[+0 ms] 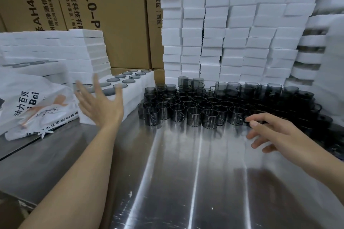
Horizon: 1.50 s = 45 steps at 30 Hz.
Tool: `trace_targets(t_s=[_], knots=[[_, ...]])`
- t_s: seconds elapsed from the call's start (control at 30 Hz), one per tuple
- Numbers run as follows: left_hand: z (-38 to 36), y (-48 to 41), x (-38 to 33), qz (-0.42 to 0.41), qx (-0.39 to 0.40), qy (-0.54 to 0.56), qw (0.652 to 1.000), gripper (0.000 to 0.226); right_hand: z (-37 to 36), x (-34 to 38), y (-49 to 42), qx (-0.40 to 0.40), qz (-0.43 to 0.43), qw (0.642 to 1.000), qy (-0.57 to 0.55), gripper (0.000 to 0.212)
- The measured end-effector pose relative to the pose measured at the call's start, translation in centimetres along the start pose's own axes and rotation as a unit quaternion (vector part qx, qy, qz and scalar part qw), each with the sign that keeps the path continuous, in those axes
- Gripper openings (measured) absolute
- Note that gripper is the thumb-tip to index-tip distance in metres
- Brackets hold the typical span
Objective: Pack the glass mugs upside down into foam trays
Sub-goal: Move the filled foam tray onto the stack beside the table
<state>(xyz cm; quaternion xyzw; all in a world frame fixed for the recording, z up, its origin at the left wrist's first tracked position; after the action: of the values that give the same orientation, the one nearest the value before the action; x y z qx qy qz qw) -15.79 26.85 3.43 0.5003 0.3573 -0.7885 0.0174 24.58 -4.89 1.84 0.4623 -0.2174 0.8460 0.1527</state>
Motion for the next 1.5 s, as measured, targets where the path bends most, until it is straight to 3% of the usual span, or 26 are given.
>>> trace_targets(t_s=[0.1, 0.23, 0.6, 1.07, 1.27, 1.37, 1.5], knots=[[-1.5, 0.2, -0.6, -0.055, 0.053, -0.056, 0.996, 0.070, 0.1, 0.0, 0.0, 0.001, 0.000, 1.000, 0.005, 0.016], [-1.0, -0.3, 0.1, -0.071, 0.031, -0.079, 0.994, 0.040, 0.2, 0.1, 0.0, 0.000, -0.002, 1.000, 0.006, 0.017], [-0.5, 0.4, -0.5, -0.054, -0.016, -0.083, 0.995, 0.037, 0.0, -0.2, 0.0, 0.015, -0.003, 0.999, 0.031, 0.014], [-1.0, -0.4, 0.1, -0.053, 0.009, -0.020, 0.998, 0.031, -0.3, -0.9, -0.2, 0.022, -0.009, 0.999, 0.043, 0.011], [-1.3, -0.6, 0.1, -0.067, -0.010, -0.053, 0.996, 0.035, 0.1, -0.6, 0.3, 0.000, 0.023, 0.995, 0.101, 0.008], [-1.3, -0.2, -1.8, -0.118, -0.032, -0.077, 0.990, 0.037, 1.9, 1.8, 0.9, -0.081, 0.078, 0.986, 0.124, 0.016], [-2.2, 3.7, -8.9, -0.296, -0.003, -0.005, 0.955, 0.031, 6.4, 8.0, 0.8, -0.189, 0.149, 0.957, 0.159, 0.016]])
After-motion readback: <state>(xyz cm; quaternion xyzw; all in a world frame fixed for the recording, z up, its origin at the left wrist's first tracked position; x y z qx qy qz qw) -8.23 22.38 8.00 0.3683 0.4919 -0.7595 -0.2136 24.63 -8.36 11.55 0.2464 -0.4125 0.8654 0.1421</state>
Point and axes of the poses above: each hand's wrist, its own y-axis away from the middle knuckle, its own z-axis out of the back of the hand, x = y × z, the point moved 10 cm from there along -y, towards the middle knuckle, and after that the axes turned 3 degrees about y, right-handed, at the moved point
